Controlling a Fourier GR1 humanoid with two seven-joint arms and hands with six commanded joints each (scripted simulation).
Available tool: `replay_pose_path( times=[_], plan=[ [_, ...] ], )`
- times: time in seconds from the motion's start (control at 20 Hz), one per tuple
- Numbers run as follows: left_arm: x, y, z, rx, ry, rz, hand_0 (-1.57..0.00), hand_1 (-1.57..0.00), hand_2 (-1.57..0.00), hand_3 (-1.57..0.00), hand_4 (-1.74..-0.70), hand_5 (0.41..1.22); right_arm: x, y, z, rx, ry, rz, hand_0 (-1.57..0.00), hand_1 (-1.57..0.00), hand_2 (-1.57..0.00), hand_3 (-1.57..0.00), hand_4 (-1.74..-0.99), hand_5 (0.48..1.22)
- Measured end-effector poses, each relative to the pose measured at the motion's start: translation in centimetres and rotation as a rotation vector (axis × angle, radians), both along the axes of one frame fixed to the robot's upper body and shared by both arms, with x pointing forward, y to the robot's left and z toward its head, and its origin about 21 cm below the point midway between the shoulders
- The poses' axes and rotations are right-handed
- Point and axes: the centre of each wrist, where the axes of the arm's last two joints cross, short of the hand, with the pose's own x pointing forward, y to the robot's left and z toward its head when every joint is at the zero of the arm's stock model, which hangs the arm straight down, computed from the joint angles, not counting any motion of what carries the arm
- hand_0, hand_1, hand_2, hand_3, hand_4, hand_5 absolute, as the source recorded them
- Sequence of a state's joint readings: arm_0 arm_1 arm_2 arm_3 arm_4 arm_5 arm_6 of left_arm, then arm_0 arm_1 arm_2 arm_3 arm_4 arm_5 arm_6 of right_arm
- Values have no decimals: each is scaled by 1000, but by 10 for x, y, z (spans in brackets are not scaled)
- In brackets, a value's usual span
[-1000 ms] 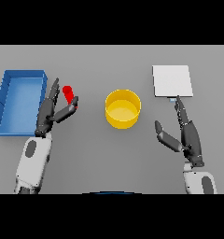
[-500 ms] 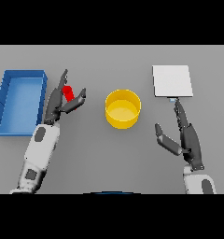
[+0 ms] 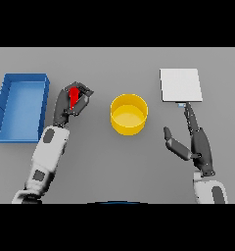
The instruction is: Pick up the red beaker and tilt it to pour out 1 green nut into yellow bowl. Pick up the yellow bowl and place it on the metallic measuring scale.
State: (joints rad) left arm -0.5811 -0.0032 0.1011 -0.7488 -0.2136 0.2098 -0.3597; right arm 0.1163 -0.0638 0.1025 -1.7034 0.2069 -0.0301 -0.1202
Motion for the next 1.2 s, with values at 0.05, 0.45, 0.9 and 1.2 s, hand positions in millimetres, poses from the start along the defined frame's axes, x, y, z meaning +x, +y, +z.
replay_pose_path(
  times=[0.05,0.45,0.9,1.2],
  plan=[
    [0,-3,-2,-17,-16,-9,-1244,-1255,-1253,-1111,-1572,1103,1,2,2,6,-7,2,1,1,1,1,-1233,686],
    [8,-2,19,-8,-74,0,-1516,-1518,-1518,-1494,-1713,1125,0,6,-3,-21,-20,2,1,1,1,1,-1141,660],
    [19,-3,85,488,-153,-190,-1559,-1560,-1560,-1555,-1735,1127,0,3,0,-62,-42,1,1,1,1,1,-1092,667],
    [15,-29,102,694,-155,-272,-1565,-1565,-1565,-1563,-1738,1152,-2,4,-4,-61,-28,16,1,1,1,1,-1086,679]
  ],
)
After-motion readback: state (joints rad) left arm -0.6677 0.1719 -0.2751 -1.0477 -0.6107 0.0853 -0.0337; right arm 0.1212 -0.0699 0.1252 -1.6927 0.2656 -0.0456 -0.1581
